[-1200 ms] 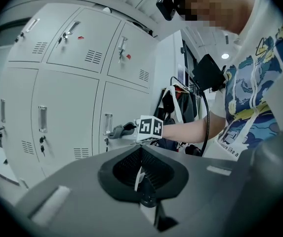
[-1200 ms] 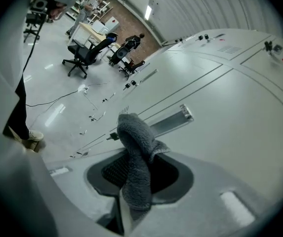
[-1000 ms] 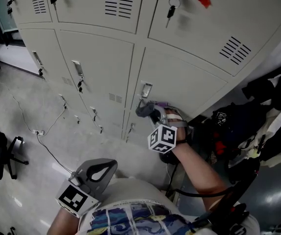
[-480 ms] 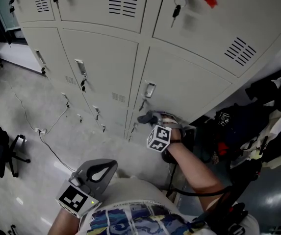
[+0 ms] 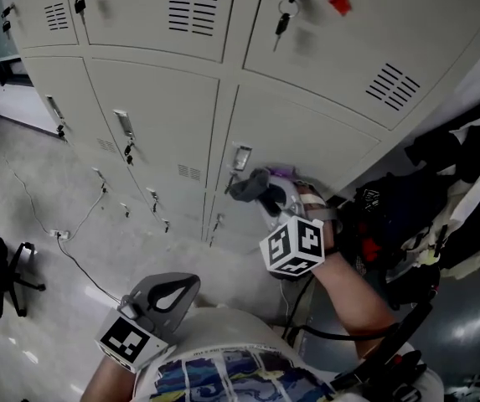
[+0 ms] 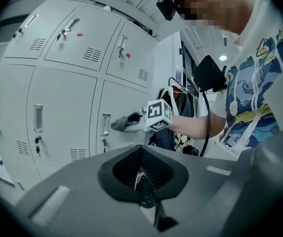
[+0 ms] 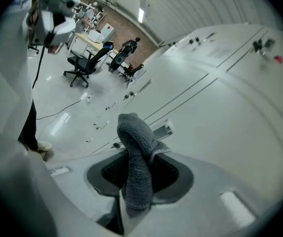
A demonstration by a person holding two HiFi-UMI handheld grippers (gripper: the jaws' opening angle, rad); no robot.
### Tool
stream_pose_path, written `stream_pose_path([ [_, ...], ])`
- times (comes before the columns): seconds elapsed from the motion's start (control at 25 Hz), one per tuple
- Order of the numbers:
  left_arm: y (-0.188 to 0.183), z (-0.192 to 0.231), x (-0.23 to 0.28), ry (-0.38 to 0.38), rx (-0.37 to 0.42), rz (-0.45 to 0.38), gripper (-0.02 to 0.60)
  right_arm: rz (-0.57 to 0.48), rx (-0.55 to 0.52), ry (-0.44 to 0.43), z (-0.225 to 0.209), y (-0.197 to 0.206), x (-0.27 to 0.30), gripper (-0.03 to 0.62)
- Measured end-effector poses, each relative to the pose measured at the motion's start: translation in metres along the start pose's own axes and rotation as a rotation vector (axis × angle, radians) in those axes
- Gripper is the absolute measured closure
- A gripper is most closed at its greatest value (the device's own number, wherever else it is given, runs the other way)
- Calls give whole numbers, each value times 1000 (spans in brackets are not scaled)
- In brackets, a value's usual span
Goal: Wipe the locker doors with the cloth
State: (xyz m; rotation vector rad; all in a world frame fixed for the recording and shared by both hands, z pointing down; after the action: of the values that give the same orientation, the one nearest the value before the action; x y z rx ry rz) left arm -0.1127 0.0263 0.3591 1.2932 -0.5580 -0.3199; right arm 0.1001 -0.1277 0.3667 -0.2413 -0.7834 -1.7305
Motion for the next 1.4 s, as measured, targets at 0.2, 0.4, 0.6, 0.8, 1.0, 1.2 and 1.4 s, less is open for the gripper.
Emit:
stream_pose_path([
  [0.2,-4,-3,10,45,18,-9,580,-85,-48,200,-65,-44,-60,484],
  [0.4,-5,-6,12,60,22,-16,580,-91,-91,317,-105,-63,-74,482],
  [0.6,-2,-3,7,36,11,-21,580,-79,-125,310,-106,-63,-50,482],
  [0.8,0,2,1,8,-4,-20,580,-47,-125,252,-80,-49,-22,484],
  [1.0,2,4,-2,-5,-6,-19,580,-19,-117,164,-47,-32,7,484],
  [1.2,3,7,-3,-17,-10,-14,580,14,-86,94,-17,-16,30,484],
  [1.4,3,12,-6,-30,-15,-10,580,53,-70,5,14,2,58,484],
])
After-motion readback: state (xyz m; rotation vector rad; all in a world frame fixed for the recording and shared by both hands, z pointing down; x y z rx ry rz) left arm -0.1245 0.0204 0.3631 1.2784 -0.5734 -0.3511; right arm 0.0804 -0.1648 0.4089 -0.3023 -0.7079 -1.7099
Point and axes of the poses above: the fingertips, and each gripper's own axes: x forward along the fingers, z to its left, y out of its underside, the point moved 9 cm from there along -x, backward along the fingers, and after that the axes turned 2 degrees about -x, right-handed, at the moved point
